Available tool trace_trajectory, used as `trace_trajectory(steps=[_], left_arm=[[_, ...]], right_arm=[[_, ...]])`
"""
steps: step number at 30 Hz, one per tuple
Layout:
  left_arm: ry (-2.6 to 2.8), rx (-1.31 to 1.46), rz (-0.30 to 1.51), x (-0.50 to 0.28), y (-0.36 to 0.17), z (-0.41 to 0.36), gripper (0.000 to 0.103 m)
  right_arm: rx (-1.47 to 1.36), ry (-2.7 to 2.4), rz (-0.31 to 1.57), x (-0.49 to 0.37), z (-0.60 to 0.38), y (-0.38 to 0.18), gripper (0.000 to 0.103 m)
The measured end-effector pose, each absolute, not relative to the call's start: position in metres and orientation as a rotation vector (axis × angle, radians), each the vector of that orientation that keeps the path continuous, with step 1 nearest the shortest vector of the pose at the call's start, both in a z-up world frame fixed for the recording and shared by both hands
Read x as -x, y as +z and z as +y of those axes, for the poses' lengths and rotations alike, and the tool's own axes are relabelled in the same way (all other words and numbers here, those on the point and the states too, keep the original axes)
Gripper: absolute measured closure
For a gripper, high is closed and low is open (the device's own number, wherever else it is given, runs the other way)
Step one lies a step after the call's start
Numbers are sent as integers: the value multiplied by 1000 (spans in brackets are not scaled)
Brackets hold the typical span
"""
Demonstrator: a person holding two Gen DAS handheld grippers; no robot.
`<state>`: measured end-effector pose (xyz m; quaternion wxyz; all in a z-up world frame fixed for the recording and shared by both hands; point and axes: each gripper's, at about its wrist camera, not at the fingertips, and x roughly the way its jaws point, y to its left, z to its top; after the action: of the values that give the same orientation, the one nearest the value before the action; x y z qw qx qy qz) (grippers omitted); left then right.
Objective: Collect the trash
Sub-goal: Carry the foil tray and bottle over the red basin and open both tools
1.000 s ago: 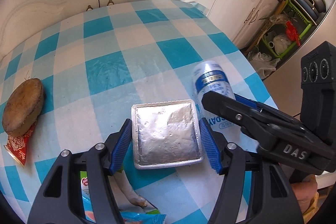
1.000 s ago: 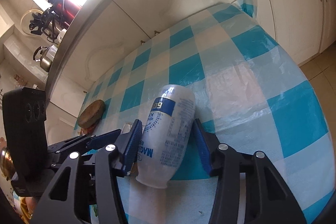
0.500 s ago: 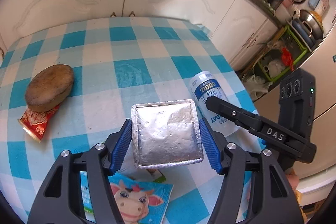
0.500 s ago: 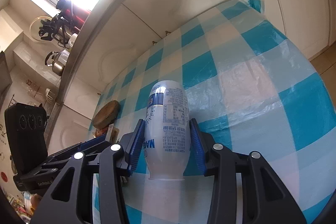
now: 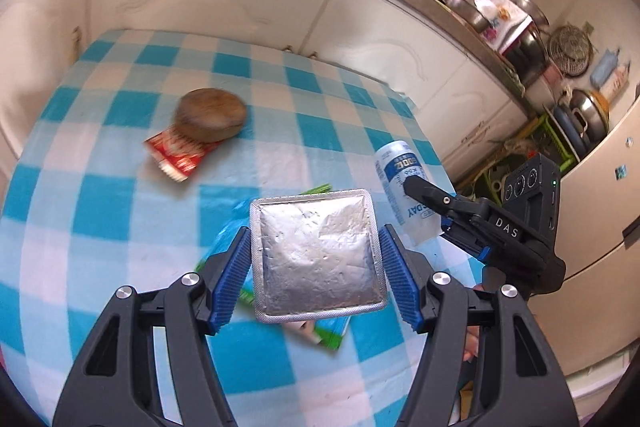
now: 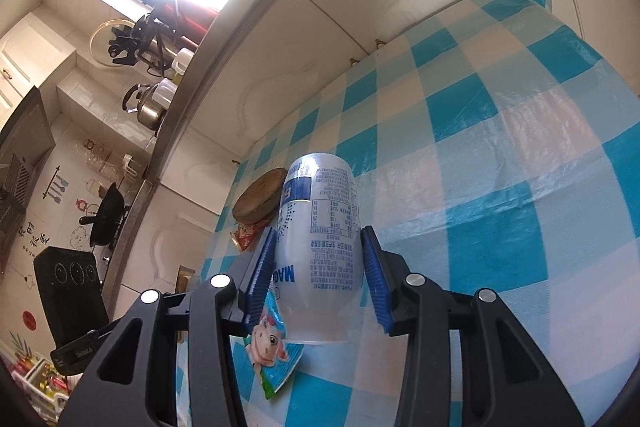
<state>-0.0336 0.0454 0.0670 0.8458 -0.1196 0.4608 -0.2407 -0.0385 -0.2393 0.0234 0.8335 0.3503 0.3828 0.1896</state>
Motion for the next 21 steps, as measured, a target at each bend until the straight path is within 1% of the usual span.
trace_trajectory(steps=[9, 21], left_arm=[[-399, 337, 969, 69, 56, 135, 38], [-188, 493, 900, 114, 45, 282, 38]], right_arm=[[-717, 456, 861, 44, -193, 30, 59], [-559, 523, 949, 74, -102, 61, 59]])
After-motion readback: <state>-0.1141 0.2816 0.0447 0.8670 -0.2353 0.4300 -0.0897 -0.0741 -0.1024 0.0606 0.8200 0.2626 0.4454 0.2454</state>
